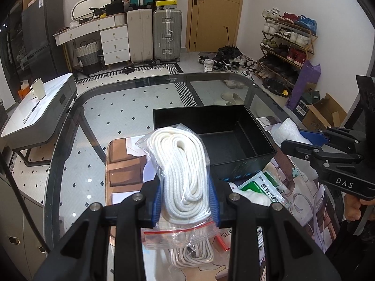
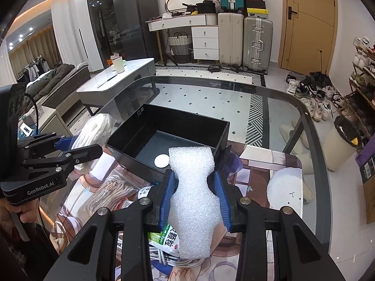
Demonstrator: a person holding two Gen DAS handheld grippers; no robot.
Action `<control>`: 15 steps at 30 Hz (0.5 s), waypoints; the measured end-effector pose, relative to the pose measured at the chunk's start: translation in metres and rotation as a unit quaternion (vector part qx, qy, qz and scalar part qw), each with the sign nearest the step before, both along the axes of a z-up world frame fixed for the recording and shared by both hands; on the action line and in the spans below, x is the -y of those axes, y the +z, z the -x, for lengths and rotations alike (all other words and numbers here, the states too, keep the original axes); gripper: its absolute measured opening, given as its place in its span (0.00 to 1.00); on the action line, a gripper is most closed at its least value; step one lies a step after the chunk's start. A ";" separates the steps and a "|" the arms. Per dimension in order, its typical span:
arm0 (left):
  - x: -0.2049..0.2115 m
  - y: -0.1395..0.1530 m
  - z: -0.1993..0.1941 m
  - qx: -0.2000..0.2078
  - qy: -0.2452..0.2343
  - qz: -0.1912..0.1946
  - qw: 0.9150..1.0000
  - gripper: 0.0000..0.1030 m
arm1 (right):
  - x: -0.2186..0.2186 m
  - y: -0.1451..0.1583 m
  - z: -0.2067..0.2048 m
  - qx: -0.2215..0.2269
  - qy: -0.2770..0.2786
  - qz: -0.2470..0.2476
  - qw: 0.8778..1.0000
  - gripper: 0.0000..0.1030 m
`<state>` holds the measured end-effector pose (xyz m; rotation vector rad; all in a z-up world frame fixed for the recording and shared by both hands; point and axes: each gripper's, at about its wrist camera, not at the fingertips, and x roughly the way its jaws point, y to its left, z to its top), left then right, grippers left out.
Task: Organize soft objects
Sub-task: 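Carry the rope bag with left tool while right tool carries foam toward the black box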
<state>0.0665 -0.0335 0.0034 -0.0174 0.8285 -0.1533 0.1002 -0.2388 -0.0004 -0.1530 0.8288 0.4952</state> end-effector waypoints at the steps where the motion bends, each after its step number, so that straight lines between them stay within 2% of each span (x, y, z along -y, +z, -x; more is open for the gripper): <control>1: 0.000 0.001 -0.001 0.001 -0.001 0.000 1.000 0.31 | -0.001 0.001 -0.001 0.000 0.001 -0.001 1.000 0.34; 15: 0.004 0.002 -0.029 -0.009 -0.009 0.005 1.000 0.31 | -0.019 0.003 -0.030 -0.007 0.013 0.001 1.000 0.34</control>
